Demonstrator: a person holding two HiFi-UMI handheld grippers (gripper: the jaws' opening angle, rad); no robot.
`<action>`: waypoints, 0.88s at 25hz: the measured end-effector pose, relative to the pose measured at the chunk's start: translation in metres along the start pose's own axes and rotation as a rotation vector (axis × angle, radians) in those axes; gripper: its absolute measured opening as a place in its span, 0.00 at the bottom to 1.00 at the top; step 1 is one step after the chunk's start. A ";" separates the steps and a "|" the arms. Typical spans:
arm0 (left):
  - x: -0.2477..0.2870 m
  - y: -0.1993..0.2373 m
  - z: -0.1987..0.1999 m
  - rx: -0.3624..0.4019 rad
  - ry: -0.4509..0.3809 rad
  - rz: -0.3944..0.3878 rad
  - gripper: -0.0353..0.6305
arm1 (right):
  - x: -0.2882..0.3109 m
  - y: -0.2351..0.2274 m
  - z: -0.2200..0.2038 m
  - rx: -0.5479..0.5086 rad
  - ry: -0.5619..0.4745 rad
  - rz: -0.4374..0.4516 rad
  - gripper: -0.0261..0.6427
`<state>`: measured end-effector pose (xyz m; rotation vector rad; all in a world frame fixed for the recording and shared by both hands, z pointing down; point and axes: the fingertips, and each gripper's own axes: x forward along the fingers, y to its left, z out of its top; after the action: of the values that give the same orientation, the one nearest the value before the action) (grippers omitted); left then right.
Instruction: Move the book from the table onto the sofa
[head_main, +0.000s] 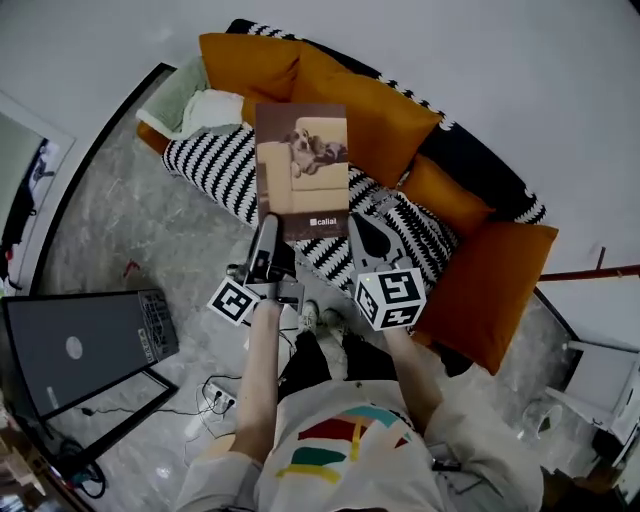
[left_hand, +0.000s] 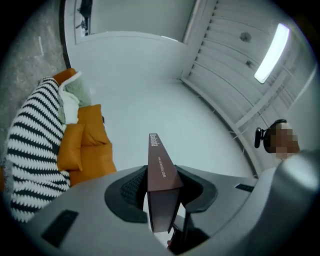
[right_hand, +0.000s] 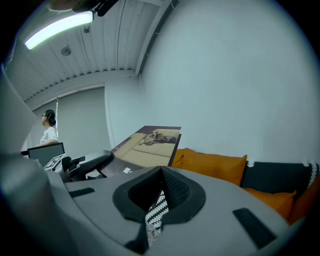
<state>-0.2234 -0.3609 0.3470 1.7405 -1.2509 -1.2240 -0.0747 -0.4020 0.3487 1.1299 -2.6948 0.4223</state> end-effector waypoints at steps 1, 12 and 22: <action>0.006 0.013 -0.009 -0.010 0.046 0.011 0.28 | 0.002 -0.009 -0.009 0.023 0.010 -0.025 0.06; 0.044 0.181 -0.128 -0.030 0.448 0.132 0.28 | 0.009 -0.117 -0.144 0.175 0.146 -0.203 0.06; 0.031 0.279 -0.229 -0.142 0.586 0.236 0.28 | 0.005 -0.150 -0.220 0.207 0.253 -0.233 0.06</action>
<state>-0.0959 -0.4823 0.6636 1.6258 -0.9534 -0.5851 0.0438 -0.4328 0.5850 1.3262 -2.3109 0.7612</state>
